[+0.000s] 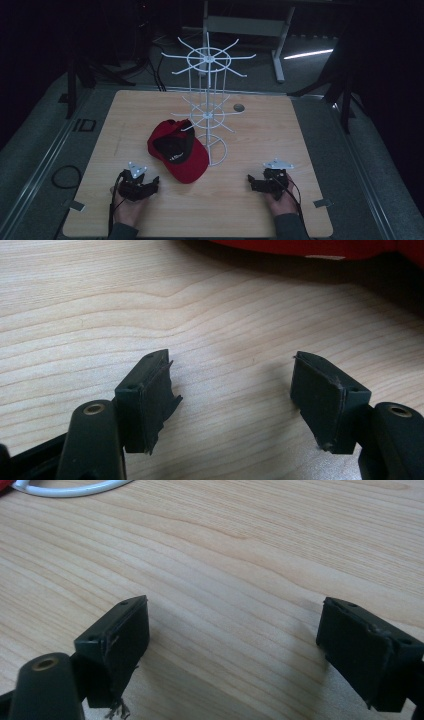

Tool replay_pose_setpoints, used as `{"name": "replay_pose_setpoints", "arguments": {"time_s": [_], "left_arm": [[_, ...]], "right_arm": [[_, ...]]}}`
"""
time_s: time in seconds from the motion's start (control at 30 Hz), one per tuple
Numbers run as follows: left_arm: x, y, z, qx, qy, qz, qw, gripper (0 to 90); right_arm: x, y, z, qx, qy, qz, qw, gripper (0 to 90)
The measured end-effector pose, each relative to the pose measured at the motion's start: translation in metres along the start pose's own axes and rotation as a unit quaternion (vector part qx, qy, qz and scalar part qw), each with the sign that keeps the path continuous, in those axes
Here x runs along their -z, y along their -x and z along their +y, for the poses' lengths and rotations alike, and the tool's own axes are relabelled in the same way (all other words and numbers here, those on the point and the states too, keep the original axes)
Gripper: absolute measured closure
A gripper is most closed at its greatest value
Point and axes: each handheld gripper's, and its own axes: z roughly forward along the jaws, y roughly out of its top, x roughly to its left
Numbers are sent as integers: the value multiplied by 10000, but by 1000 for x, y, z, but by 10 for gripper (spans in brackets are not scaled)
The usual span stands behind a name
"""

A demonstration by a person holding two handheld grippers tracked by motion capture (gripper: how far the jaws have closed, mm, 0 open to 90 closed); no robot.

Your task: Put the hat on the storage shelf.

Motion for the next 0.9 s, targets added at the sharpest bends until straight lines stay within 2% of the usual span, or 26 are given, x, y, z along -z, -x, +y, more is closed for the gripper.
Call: {"name": "replay_pose_setpoints", "arguments": {"time_s": [0.3,0.37,0.43,0.5,0.6,0.7,0.77,0.8,0.9], "left_arm": [[3,0,1,-6,-95,-48,9999,347],[5,-2,1,30,-101,-197,9997,436],[8,-4,1,167,-128,-480,9986,469],[11,-4,1,209,-126,-616,9978,469],[18,-1,4,148,-69,-831,9964,455],[27,2,7,123,74,-1119,9936,452],[27,2,7,123,74,-1119,9936,449],[35,8,7,84,165,-1355,9906,439],[36,12,7,182,170,-1497,9884,430]], "right_arm": [[0,0,0,5,0,3,10000,134],[0,0,0,4,1,4,10000,134],[0,0,0,6,0,3,10000,134],[0,0,0,2,-3,4,10000,134],[0,0,0,0,-2,3,10000,134],[0,0,0,0,-2,3,10000,134],[0,0,0,1,-2,3,10000,134],[0,0,0,0,-3,3,10000,134],[0,0,0,0,-3,3,10000,134]]}}
